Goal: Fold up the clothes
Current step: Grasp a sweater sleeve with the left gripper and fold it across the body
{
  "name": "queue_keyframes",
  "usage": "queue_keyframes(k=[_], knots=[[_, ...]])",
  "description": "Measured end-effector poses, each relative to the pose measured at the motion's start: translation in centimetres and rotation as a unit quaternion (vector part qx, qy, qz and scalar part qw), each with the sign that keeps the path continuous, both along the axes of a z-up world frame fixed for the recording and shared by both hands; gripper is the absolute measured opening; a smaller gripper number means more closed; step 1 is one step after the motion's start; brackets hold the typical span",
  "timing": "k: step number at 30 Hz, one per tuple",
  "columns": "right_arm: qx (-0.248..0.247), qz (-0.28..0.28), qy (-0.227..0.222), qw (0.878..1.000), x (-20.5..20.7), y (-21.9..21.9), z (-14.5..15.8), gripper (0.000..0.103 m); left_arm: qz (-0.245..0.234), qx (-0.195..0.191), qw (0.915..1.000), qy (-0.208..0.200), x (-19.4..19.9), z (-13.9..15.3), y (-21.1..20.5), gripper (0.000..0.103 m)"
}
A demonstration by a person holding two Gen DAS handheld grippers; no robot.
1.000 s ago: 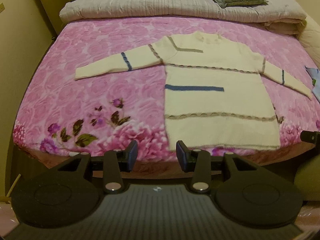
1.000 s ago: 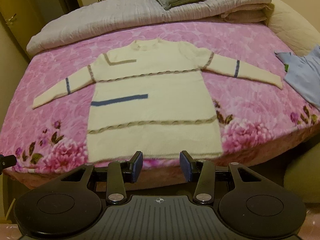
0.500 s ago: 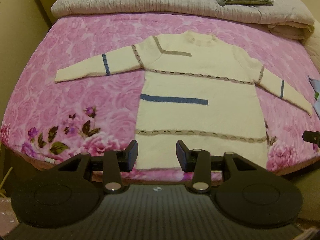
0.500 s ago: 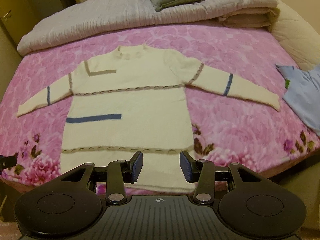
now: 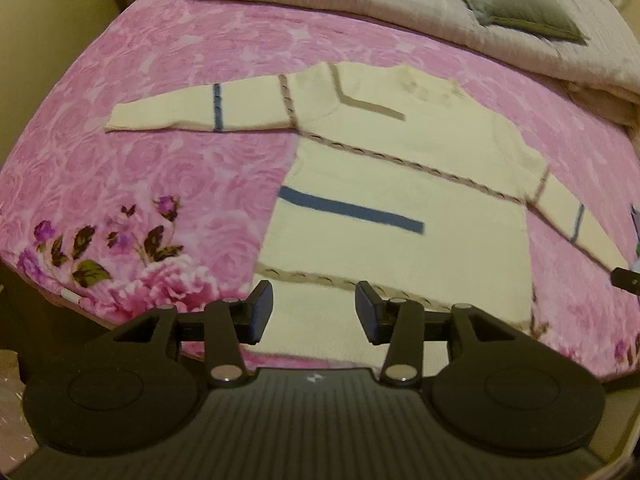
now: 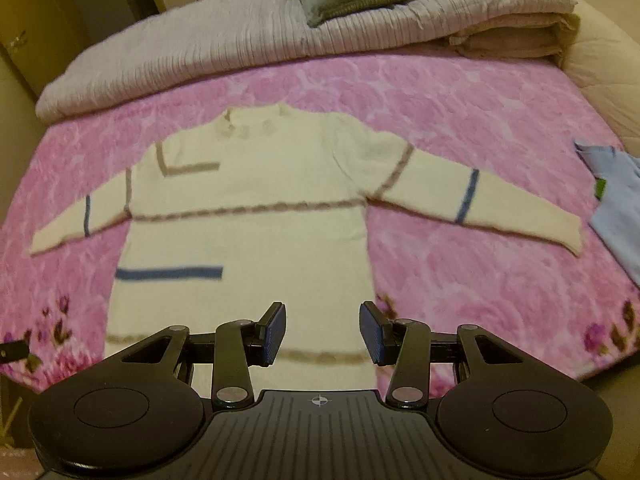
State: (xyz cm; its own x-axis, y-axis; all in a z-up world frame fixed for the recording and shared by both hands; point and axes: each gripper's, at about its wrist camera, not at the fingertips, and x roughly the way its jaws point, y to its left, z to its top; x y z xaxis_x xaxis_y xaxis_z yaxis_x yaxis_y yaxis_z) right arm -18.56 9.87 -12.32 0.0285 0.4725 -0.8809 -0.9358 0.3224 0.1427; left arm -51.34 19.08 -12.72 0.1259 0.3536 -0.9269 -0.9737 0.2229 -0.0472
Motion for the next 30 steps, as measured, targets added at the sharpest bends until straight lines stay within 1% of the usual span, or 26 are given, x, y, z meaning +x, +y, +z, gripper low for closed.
queue_keyframes(k=[1,5,9,11,16,20,22,26,29,30], knots=[[0.007,0.001,0.002,1.000,0.0,0.5,-0.2,0.045,0.001,-0.001,1.0000,0.000,-0.3,-0.2,0.6,0.041],[0.034,-0.005,0.016,0.999,0.0,2.0,-0.9,0.045,0.012,-0.002,0.9997,-0.021,-2.1,-1.5,3.9,0.041],[0.052,-0.048,0.043,0.997,0.4,3.7,-2.1,0.045,0.033,-0.015,0.9982,-0.048,-3.9,-3.8,8.6,0.042],[0.045,-0.073,0.047,0.995,0.7,4.9,-2.9,0.045,0.047,-0.022,0.9972,-0.055,-4.9,-5.2,11.2,0.042],[0.005,-0.128,0.058,0.990,1.0,8.5,-6.3,0.045,0.075,-0.021,0.9957,-0.051,-7.9,-8.6,17.6,0.042],[-0.007,-0.150,0.071,0.986,0.3,11.4,-8.7,0.045,0.112,-0.033,0.9918,-0.052,-11.2,-12.5,22.3,0.042],[-0.010,-0.152,0.065,0.986,-0.2,12.7,-9.7,0.045,0.150,-0.043,0.9865,-0.048,-13.2,-14.6,24.4,0.042],[-0.043,-0.136,0.040,0.989,-1.4,15.2,-12.4,0.045,0.219,-0.045,0.9728,-0.059,-17.3,-18.3,28.2,0.041],[-0.060,-0.126,0.020,0.990,-1.8,16.5,-14.4,0.045,0.279,-0.038,0.9554,-0.089,-20.7,-20.3,30.5,0.041],[-0.064,-0.124,0.013,0.990,-1.9,16.9,-15.0,0.045,0.303,-0.037,0.9463,-0.107,-21.9,-20.9,31.2,0.041]])
